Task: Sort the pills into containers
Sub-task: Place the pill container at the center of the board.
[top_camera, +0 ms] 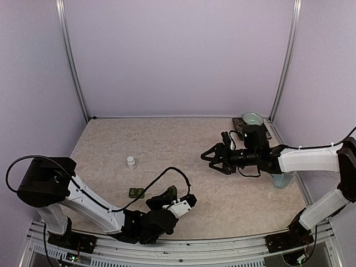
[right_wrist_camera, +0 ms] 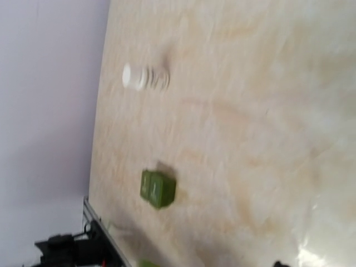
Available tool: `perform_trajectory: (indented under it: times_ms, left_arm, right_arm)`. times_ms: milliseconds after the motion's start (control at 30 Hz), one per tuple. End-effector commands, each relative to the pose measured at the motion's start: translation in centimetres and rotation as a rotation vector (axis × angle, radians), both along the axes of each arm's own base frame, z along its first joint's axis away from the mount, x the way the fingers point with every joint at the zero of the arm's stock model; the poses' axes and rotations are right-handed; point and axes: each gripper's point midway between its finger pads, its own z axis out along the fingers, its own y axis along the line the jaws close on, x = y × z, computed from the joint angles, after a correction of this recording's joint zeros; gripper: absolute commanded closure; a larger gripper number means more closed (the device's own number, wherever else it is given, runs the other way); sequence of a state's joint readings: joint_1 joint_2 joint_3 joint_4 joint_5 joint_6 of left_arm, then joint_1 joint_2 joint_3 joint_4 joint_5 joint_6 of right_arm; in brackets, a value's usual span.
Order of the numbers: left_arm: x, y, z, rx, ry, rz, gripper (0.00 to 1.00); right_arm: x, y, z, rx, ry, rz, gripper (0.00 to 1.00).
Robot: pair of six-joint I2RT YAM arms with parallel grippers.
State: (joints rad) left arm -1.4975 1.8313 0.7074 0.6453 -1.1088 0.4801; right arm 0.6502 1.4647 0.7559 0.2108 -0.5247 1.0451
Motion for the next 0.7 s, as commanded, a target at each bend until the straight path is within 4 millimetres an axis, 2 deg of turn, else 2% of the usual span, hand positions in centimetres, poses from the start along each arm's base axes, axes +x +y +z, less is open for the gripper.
perform_trajectory:
  times_ms: [0,133,267,667]
  left_arm:
    - [0.0,-0.9,-3.5,0.059,0.09,-0.028,0.84]
    - [0.3,-1.0,-5.9,0.114,0.129,-0.028,0.83]
    - [0.2,-1.3,-7.2,0.123,0.176,-0.041,0.82]
    - [-0.3,-1.4,-7.8,0.096,0.253,-0.067,0.66]
  right_arm:
    - [1.0,-2.1,0.7,-0.031,-0.072,-0.072,0.29]
    - [1.4,-2.5,1.2,-0.046,-0.102,-0.082,0.29]
    - [1.5,-2.7,1.8,-0.041,-0.117,-0.086,0.29]
    - [2.0,-3.3,3.1,-0.047,-0.149,-0.099,0.29]
